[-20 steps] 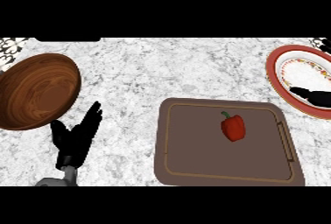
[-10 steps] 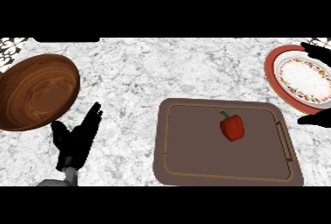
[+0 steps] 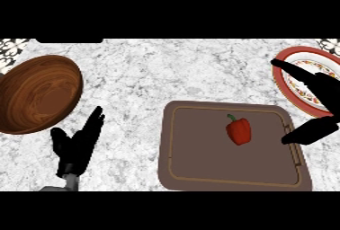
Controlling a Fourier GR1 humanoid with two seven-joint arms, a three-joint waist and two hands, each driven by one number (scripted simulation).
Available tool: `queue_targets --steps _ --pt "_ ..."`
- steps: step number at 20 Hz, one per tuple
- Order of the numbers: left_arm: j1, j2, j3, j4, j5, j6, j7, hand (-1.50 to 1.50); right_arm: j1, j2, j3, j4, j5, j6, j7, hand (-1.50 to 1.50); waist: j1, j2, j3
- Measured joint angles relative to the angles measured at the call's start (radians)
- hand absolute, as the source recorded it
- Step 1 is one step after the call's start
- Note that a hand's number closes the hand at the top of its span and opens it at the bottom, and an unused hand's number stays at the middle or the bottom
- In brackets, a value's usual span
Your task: Pick the bell pepper from the tray and place it in the plate
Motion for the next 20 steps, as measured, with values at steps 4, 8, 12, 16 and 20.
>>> queue_targets --steps 4,8,12,16,20 --pt "-0.005 -0.005 0.008 0.013 -0.003 -0.009 -0.001 0.00 0.001 0.061 0.045 -0.047 0.085 -0.011 0.098 -1.50 0.000 0.000 0.001" --pt "0.000 -0.008 0.015 0.016 -0.008 -0.019 -0.015 0.00 0.017 0.111 0.075 -0.055 0.131 0.012 0.155 -1.50 0.000 0.001 0.001" --pt "-0.001 -0.018 0.015 0.002 -0.015 -0.015 0.006 0.00 0.037 0.164 0.094 -0.075 0.155 0.043 0.206 -1.50 0.000 0.001 0.001" --pt "-0.006 -0.023 0.023 0.009 -0.024 -0.018 0.015 0.00 0.065 0.213 0.099 -0.093 0.197 0.057 0.213 -1.50 0.000 0.000 0.002" --pt "-0.015 -0.029 0.031 0.017 -0.028 -0.026 0.024 0.00 0.051 0.257 0.101 -0.072 0.261 0.068 0.221 -1.50 0.001 0.000 0.003"
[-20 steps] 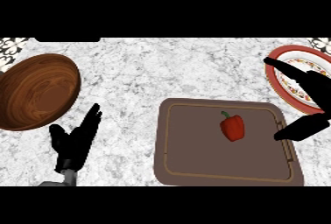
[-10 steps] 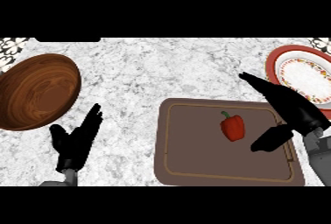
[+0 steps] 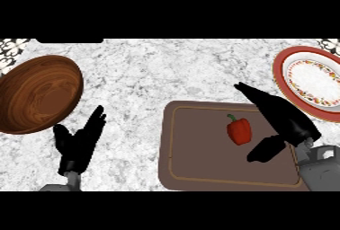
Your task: Pick the bell pepper from the tray and place it in the plate
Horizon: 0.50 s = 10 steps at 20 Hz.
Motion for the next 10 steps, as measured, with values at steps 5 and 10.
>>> queue_targets --steps 5,10 --pt "0.002 -0.005 0.006 -0.007 -0.006 -0.007 0.006 0.00 0.007 0.024 0.007 0.031 0.096 0.000 0.008 -1.50 0.000 0.000 0.000" --pt "0.000 -0.004 0.016 -0.005 -0.009 -0.023 0.012 0.00 0.027 0.068 0.020 0.093 0.184 -0.019 -0.024 -1.50 0.001 0.001 0.000"
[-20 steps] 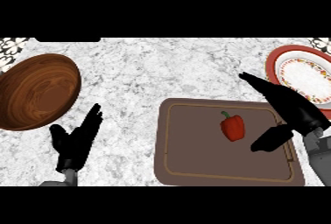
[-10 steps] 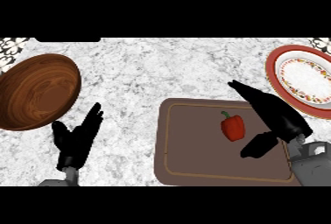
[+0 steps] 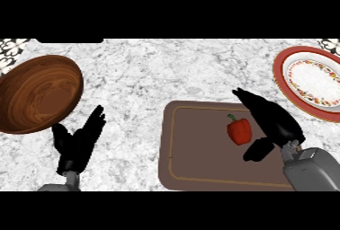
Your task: Pick the bell pepper from the tray and place it in the plate
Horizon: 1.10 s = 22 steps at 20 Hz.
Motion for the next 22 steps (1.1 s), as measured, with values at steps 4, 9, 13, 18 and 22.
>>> queue_targets --steps 4,9,13,18,22 --pt "0.014 -0.011 -0.005 -0.027 -0.019 0.009 0.008 0.00 0.004 0.034 -0.008 0.042 0.043 0.009 -0.034 -1.50 0.000 0.001 -0.001" --pt "0.012 -0.022 0.002 -0.021 -0.023 0.004 0.011 0.00 -0.013 0.063 -0.005 0.112 0.093 0.034 -0.071 1.50 0.000 0.001 -0.001" --pt "0.011 -0.040 -0.006 -0.021 -0.044 0.023 0.007 0.00 -0.033 0.073 0.026 0.141 0.149 0.048 -0.115 1.50 0.001 0.001 -0.001" --pt "0.019 -0.041 0.000 -0.027 -0.052 0.014 0.002 0.00 -0.031 0.079 0.012 0.171 0.215 0.017 -0.183 1.50 0.000 -0.003 -0.004" --pt "0.021 -0.036 0.015 -0.024 -0.040 -0.006 0.001 0.00 -0.019 0.078 -0.007 0.153 0.258 -0.020 -0.222 1.50 -0.002 -0.002 -0.003"
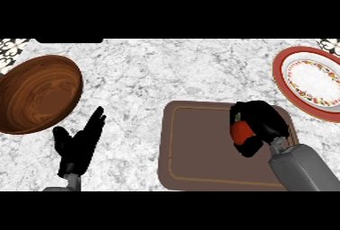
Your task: Pick the bell pepper from the tray and place it in the plate
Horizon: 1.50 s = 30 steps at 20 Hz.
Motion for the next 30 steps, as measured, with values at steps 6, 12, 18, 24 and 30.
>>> queue_targets --steps 6,12,18,24,30 --pt "0.020 0.006 0.016 -0.008 0.008 -0.005 -0.007 0.00 0.135 -0.005 -0.033 -0.178 -0.023 -0.145 -0.118 1.50 -0.019 -0.003 0.001" --pt "0.035 0.003 0.024 -0.023 0.009 0.006 0.010 0.00 0.428 -0.063 -0.077 -0.488 -0.097 -0.267 -0.257 1.50 -0.046 -0.007 0.002" --pt "0.032 0.005 0.025 -0.030 0.010 -0.002 0.016 0.00 0.603 -0.048 -0.235 -0.651 -0.258 -0.347 -0.307 1.50 -0.033 -0.003 0.001" --pt "0.030 0.002 0.019 -0.023 0.006 -0.018 -0.007 0.00 0.592 -0.017 -0.427 -0.595 -0.480 -0.345 -0.326 1.50 -0.014 0.001 0.001" --pt "0.009 -0.008 0.010 -0.010 -0.007 -0.016 0.003 0.00 0.431 -0.030 -0.595 -0.359 -0.646 -0.326 -0.387 1.50 0.000 0.003 0.002"
